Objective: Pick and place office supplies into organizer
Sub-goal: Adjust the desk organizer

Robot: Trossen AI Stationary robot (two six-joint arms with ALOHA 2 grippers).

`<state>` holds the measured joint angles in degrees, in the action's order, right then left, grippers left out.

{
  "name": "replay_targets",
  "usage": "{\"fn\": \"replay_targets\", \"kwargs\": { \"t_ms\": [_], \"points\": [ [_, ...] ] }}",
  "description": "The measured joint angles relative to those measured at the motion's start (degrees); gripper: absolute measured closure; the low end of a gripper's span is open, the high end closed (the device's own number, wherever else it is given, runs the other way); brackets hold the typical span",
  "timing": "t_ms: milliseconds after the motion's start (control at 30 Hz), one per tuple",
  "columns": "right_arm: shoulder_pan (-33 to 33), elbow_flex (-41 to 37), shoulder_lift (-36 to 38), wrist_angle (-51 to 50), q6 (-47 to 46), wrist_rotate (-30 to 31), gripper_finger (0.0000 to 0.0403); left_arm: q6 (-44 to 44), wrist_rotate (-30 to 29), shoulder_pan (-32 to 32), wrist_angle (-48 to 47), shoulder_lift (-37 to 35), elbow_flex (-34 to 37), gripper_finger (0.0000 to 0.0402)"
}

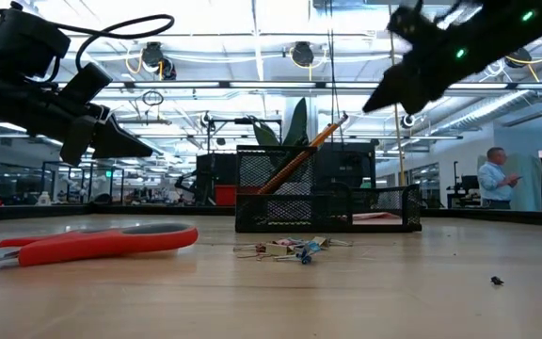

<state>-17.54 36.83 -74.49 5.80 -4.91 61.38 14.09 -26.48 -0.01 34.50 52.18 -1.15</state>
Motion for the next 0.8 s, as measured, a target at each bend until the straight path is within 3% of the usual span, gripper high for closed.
{"fn": "replay_targets", "kwargs": {
  "t_ms": [267,400,500,800],
  "points": [
    [17.75,-8.05,6.95,6.75,-3.12,-29.37,0.0402,-0.52,-0.02,0.0,0.0,-0.01,0.0,0.0371],
    [23.53,-9.43,6.91,5.2,-2.7,-38.08,0.0402,-0.53,-0.02,0.0,0.0,0.0,0.0,0.0371],
    [25.95,-10.58,6.31,5.08,-2.05,-41.95,0.0402,-0.47,-0.02,0.0,0.0,-0.01,0.0,0.0371],
    [26.4,-15.3,3.48,11.39,-5.05,-43.66,0.0403,-0.7,-0.02,0.0,-0.02,0.0,0.0,0.0371]
  ]
}}
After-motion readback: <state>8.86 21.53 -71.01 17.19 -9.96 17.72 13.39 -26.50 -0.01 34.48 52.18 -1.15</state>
